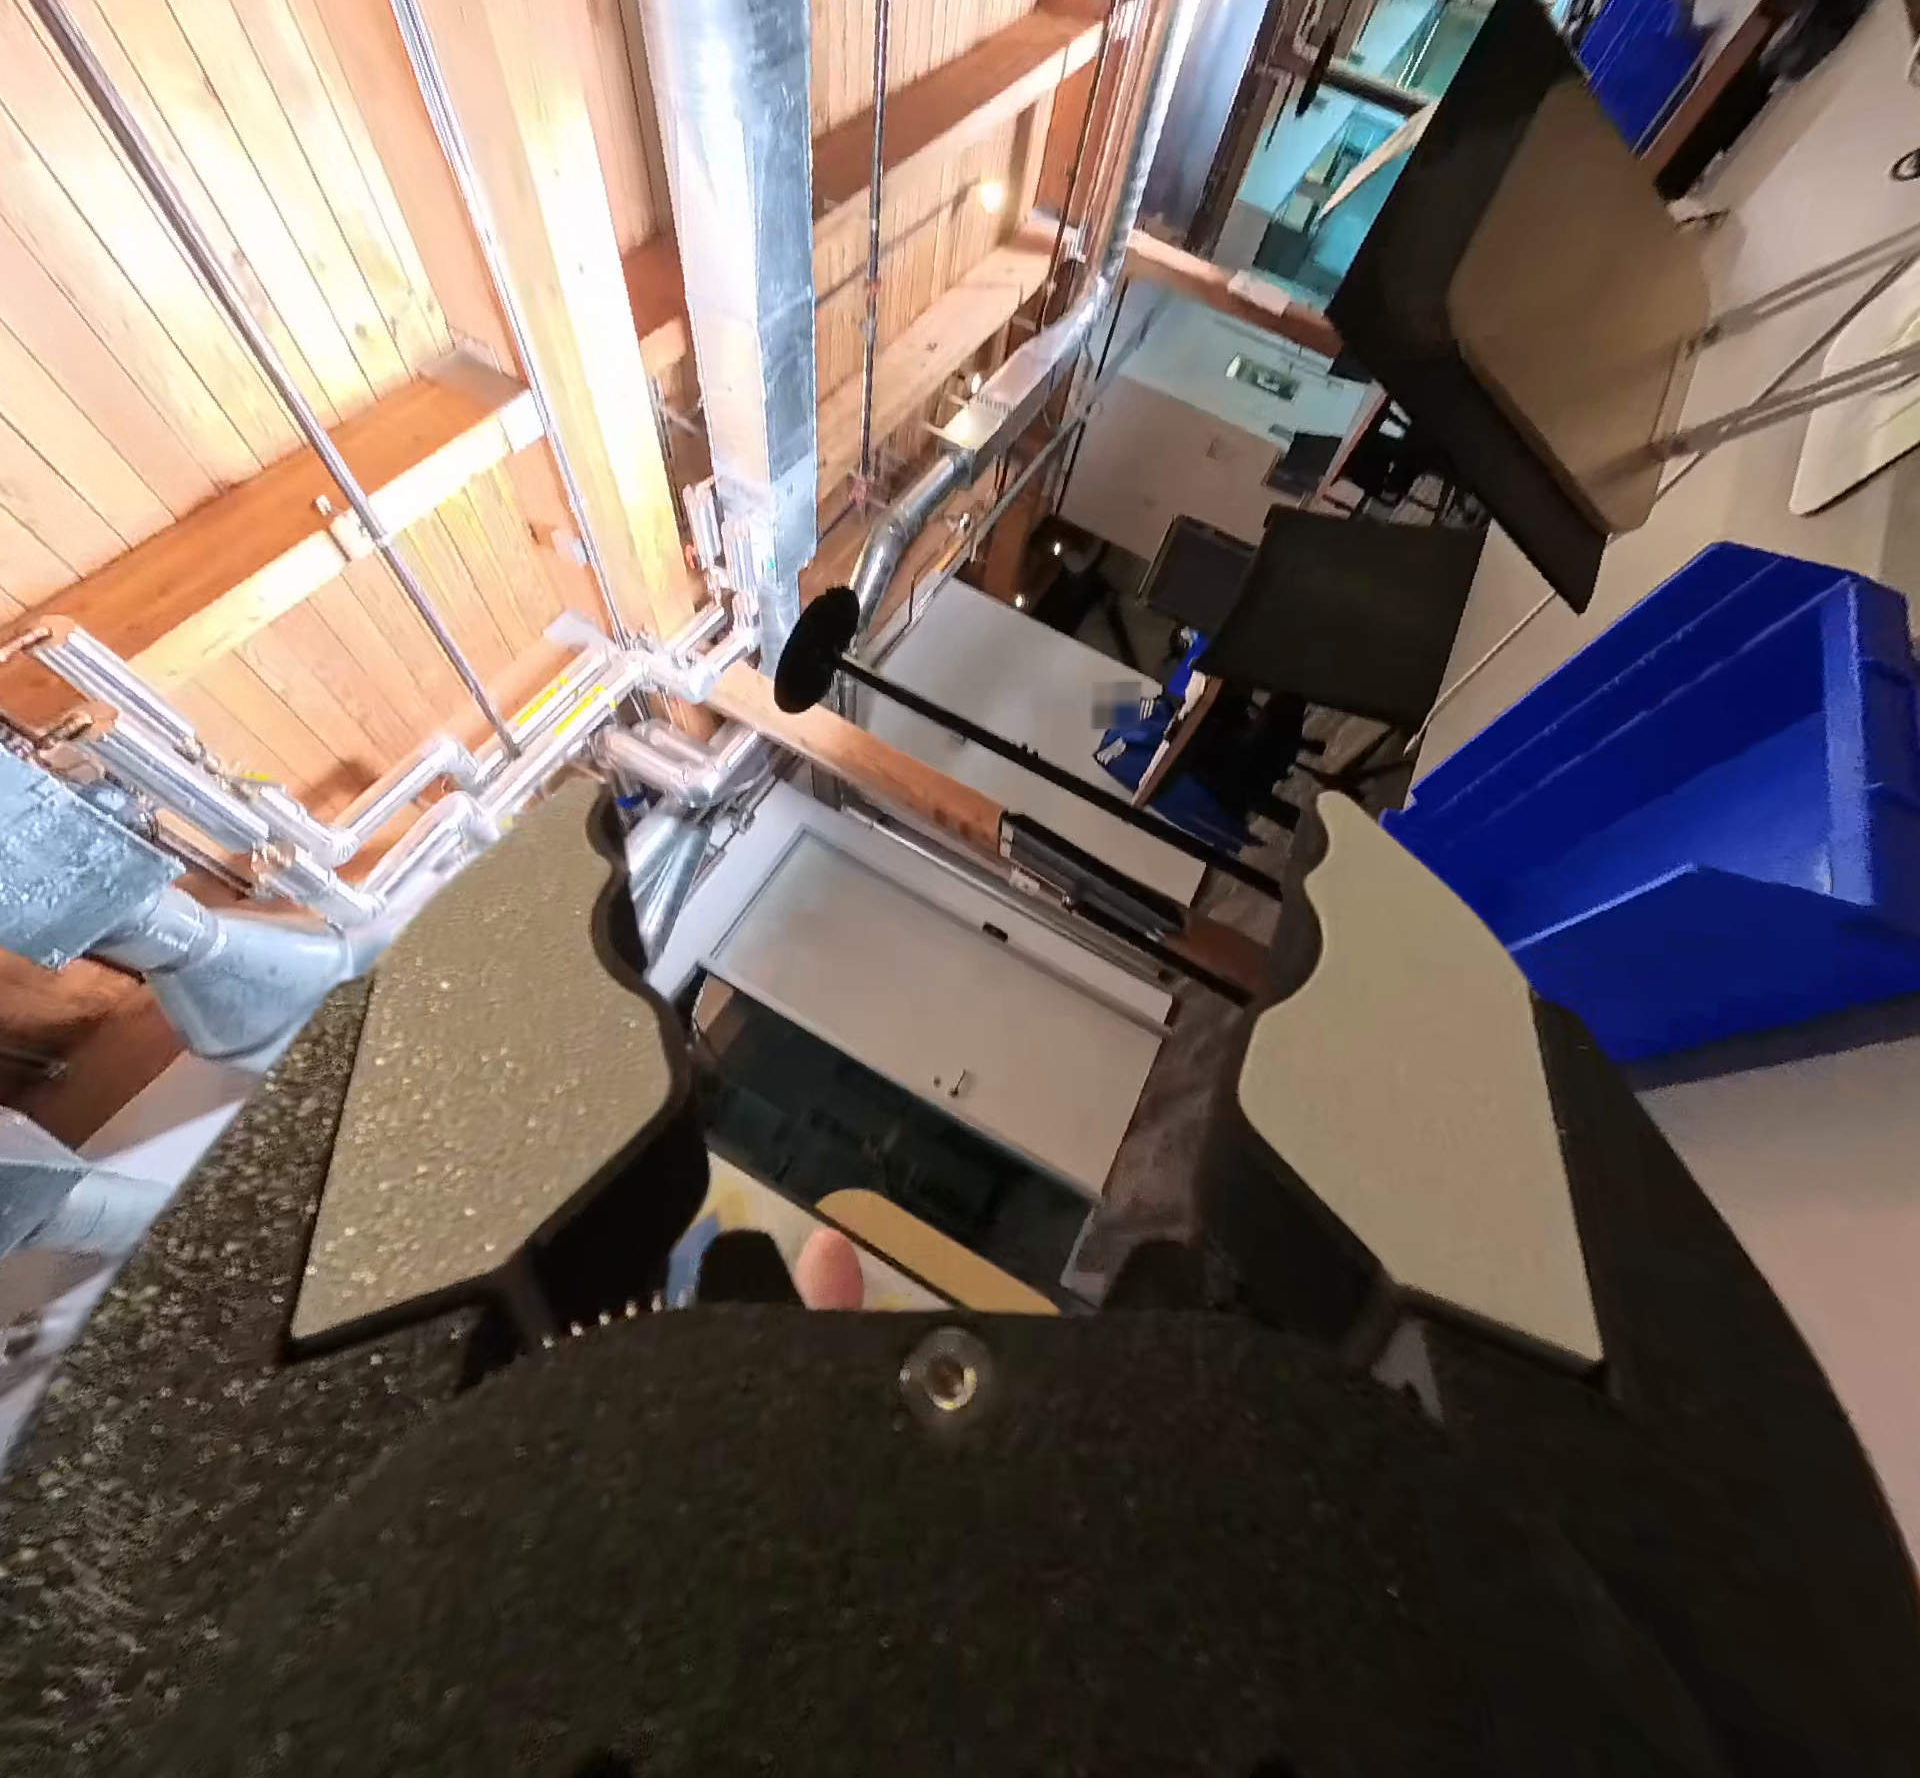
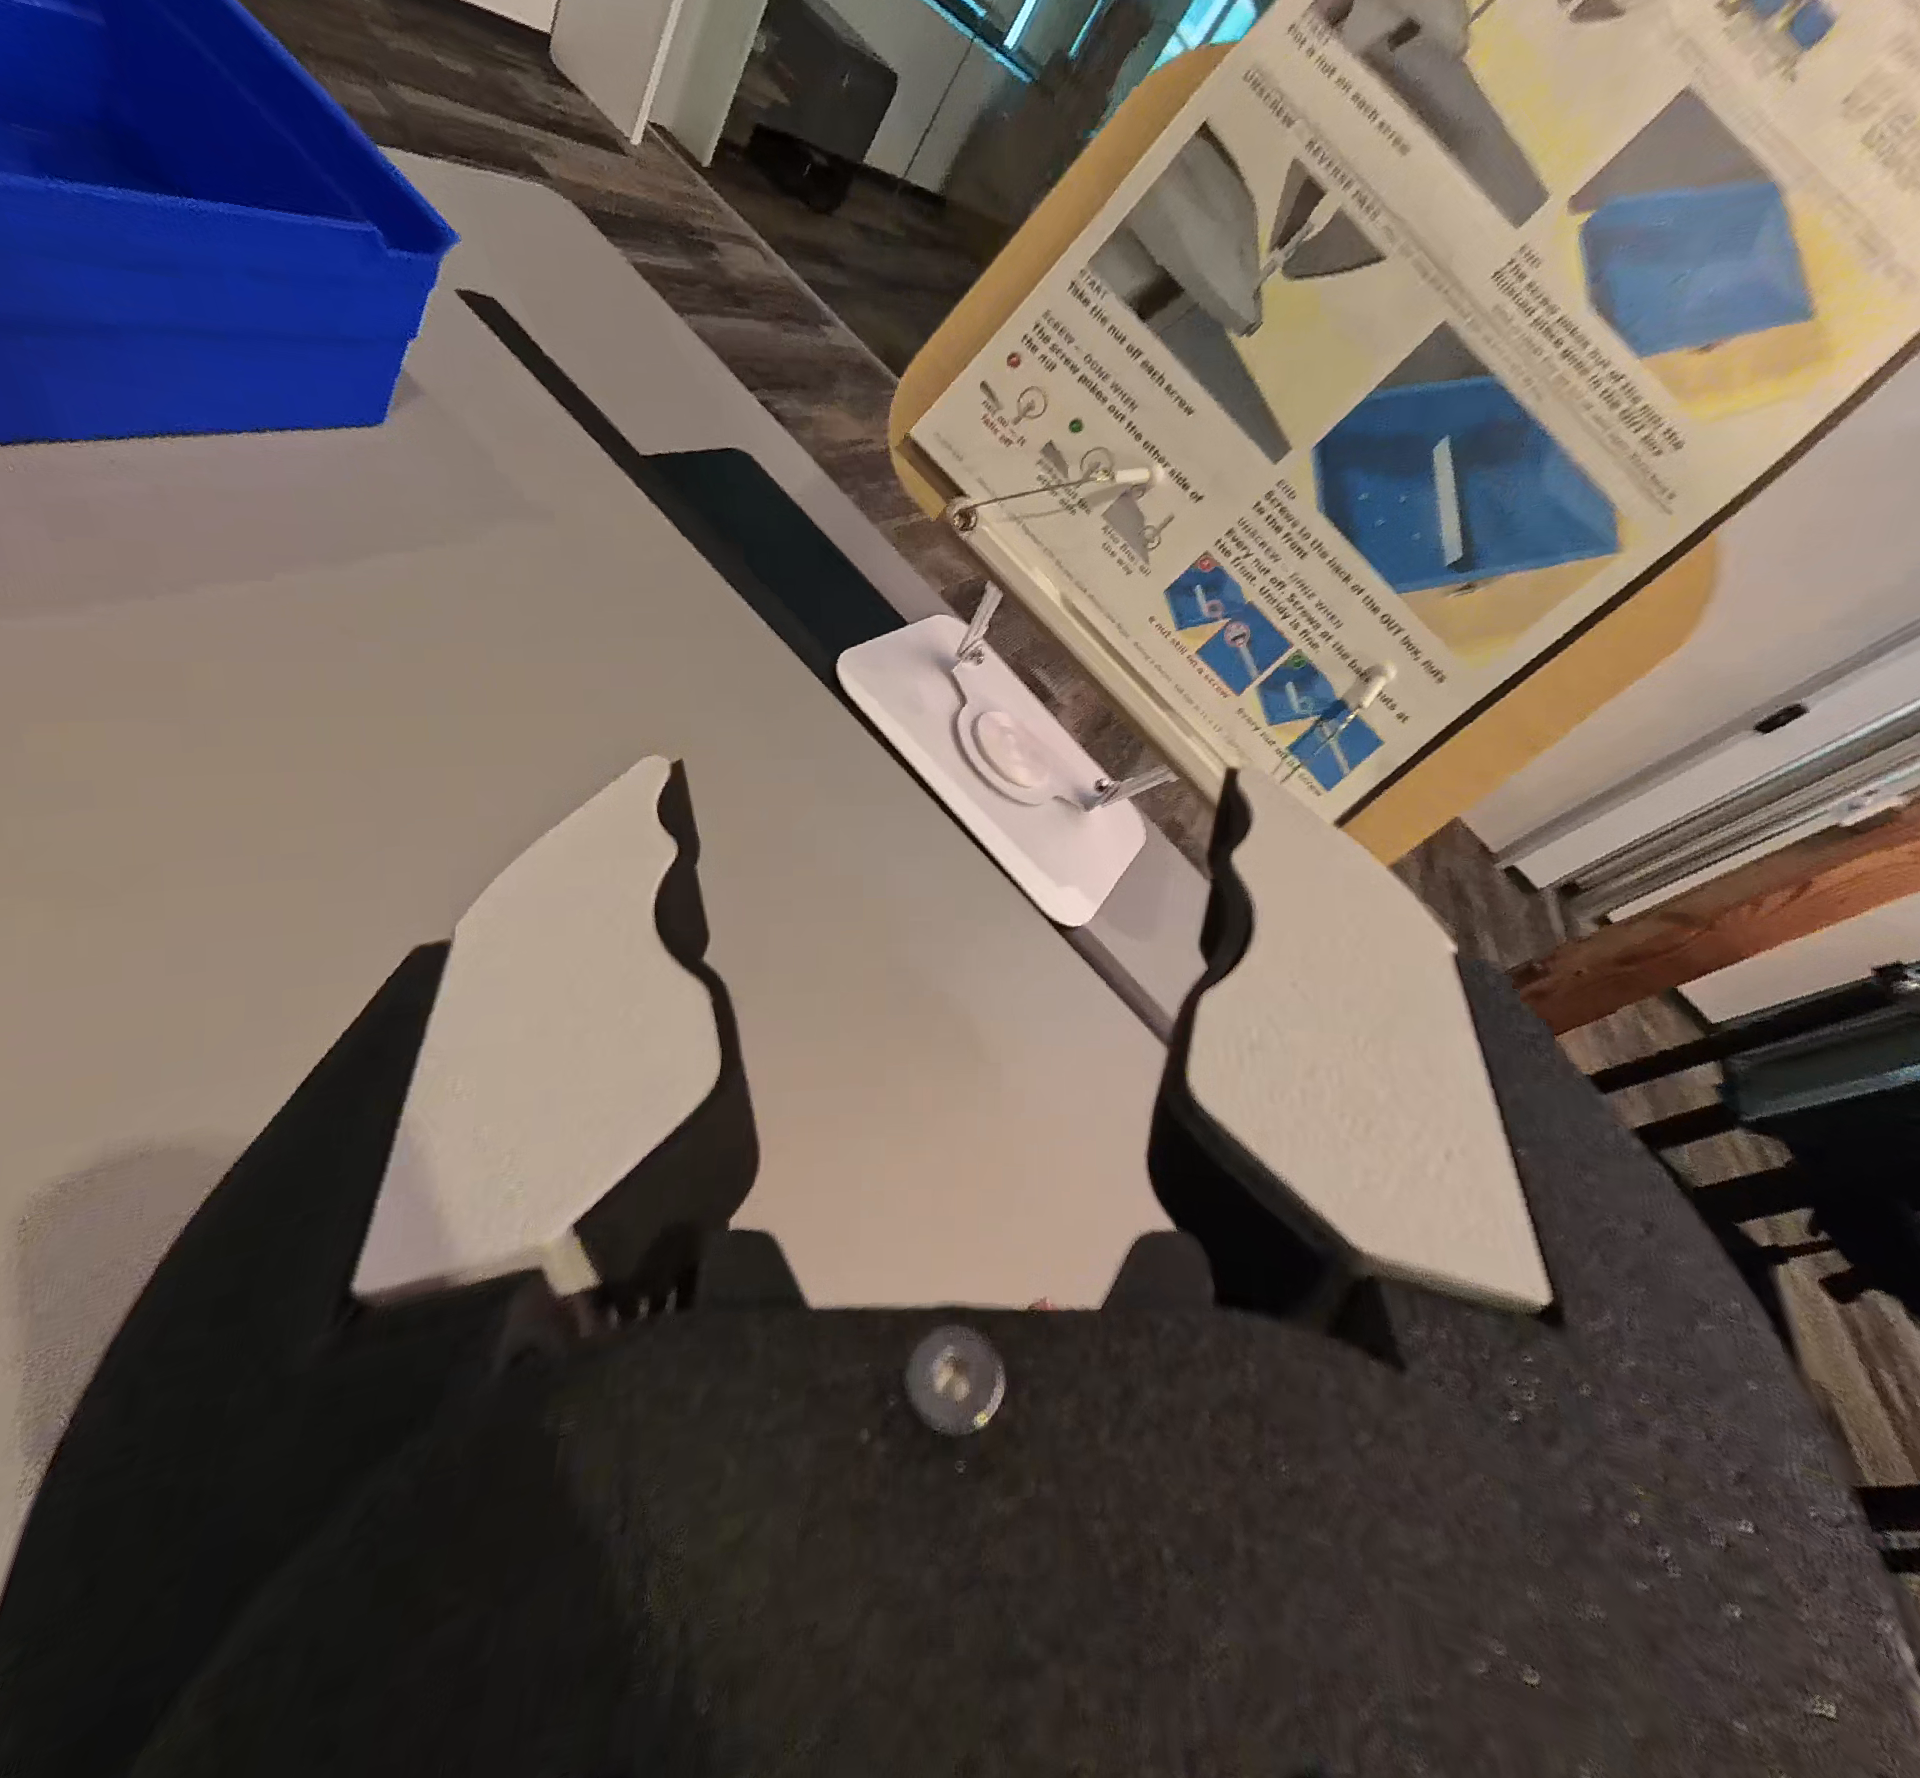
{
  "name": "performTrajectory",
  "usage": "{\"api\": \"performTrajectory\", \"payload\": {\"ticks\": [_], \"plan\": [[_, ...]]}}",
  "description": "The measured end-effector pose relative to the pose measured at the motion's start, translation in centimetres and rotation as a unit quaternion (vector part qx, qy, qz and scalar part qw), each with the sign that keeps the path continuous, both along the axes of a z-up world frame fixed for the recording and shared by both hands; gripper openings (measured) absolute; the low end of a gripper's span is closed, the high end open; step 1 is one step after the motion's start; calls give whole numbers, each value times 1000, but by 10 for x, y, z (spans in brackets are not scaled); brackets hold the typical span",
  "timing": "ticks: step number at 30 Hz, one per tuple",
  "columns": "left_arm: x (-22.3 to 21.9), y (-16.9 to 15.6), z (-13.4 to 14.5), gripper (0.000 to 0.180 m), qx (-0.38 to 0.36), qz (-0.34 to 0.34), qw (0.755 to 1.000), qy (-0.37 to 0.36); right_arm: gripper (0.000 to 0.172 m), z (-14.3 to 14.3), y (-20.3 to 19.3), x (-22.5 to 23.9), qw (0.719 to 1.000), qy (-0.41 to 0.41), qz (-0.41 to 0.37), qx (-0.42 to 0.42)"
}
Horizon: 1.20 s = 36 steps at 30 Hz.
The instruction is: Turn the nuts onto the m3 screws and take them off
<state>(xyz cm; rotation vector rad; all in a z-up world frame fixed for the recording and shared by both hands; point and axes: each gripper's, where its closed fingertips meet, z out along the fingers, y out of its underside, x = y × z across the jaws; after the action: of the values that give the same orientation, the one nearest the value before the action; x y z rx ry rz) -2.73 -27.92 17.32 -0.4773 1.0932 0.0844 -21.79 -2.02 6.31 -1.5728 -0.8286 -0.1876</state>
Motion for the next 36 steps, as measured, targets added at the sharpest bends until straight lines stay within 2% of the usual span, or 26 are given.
{"api": "performTrajectory", "payload": {"ticks": [6,11,26,29,36], "plan": [[-6,21,-1,118,-16,35,999,-10,94,10,-3,9,1000,-5,-21,13],[-9,24,2,118,2,42,999,-21,94,9,-4,11,1000,5,-19,10],[-9,37,0,118,-14,51,998,-19,94,11,-9,12,1000,14,-7,12],[-6,33,-1,118,0,54,998,-14,94,10,-8,13,1000,15,-8,10],[1,0,5,115,15,22,1000,-17,94,5,-6,12,1000,16,-6,2]]}}
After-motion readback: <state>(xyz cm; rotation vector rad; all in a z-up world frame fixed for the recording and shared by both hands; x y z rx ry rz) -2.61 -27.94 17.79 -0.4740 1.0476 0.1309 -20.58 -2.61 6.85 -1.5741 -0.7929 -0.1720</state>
